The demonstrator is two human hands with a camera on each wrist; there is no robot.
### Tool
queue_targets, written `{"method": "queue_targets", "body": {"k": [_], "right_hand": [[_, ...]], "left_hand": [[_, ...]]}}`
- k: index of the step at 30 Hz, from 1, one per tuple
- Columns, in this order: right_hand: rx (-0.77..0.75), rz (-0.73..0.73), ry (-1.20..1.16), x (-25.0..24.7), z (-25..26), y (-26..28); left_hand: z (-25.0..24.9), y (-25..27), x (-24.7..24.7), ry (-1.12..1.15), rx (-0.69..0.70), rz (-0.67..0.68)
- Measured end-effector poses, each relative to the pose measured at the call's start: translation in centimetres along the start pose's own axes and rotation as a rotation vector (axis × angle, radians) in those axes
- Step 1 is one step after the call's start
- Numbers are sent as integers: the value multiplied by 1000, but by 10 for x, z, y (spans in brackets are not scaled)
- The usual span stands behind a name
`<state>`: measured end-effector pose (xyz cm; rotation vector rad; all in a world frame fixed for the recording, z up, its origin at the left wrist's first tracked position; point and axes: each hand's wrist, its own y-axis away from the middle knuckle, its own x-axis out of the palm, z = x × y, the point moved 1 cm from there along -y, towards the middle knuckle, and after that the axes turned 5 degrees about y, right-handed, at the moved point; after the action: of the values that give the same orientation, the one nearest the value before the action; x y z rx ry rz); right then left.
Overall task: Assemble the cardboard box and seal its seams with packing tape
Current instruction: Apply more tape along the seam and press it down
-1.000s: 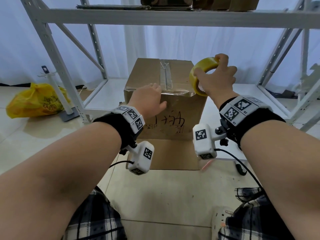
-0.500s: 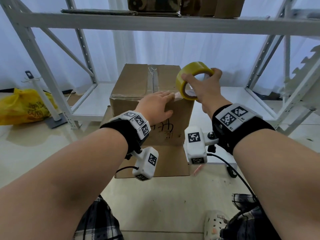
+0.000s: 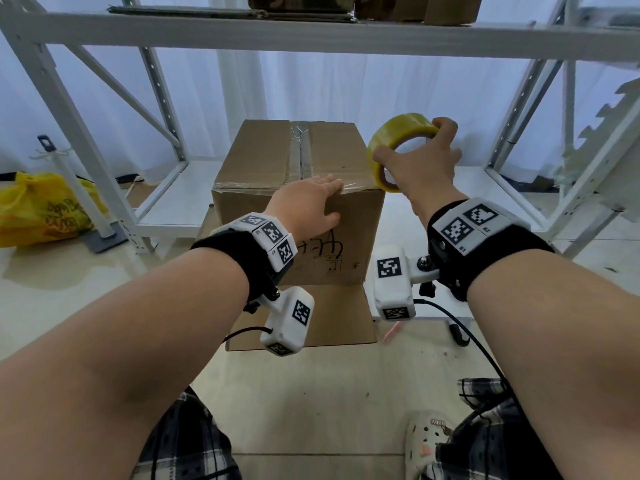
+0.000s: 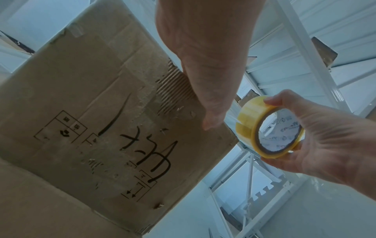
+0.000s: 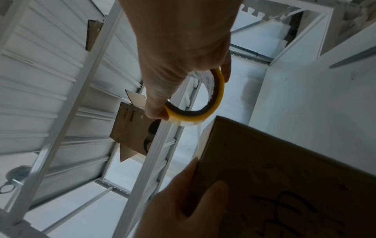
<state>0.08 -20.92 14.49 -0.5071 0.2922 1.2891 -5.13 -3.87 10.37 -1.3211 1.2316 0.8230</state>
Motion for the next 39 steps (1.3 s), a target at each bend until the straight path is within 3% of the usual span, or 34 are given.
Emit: {"method": "queue_targets", "body": {"k": [7,12,17,22,28,39], "right_hand": [[-23,-34,134,-9,-15,0],[-5,-54,75,-12,-11,3],[-101,-80,62,-15,9,2],[5,-66,96,-14,-9,3],[28,-60,178,-20,-30,-2],[182,3,-27,-18,-34,-6]], "left_hand": [[-2,2,-3,-13,-2,-9],[-4,1,-2,-14,0,-8],[-4,2,-5,24,6,-25],[0,3,-4,-4,2,2],[-2,0,-5,-44,4,27],[-35,-15,-1,-301,-15,69]]}}
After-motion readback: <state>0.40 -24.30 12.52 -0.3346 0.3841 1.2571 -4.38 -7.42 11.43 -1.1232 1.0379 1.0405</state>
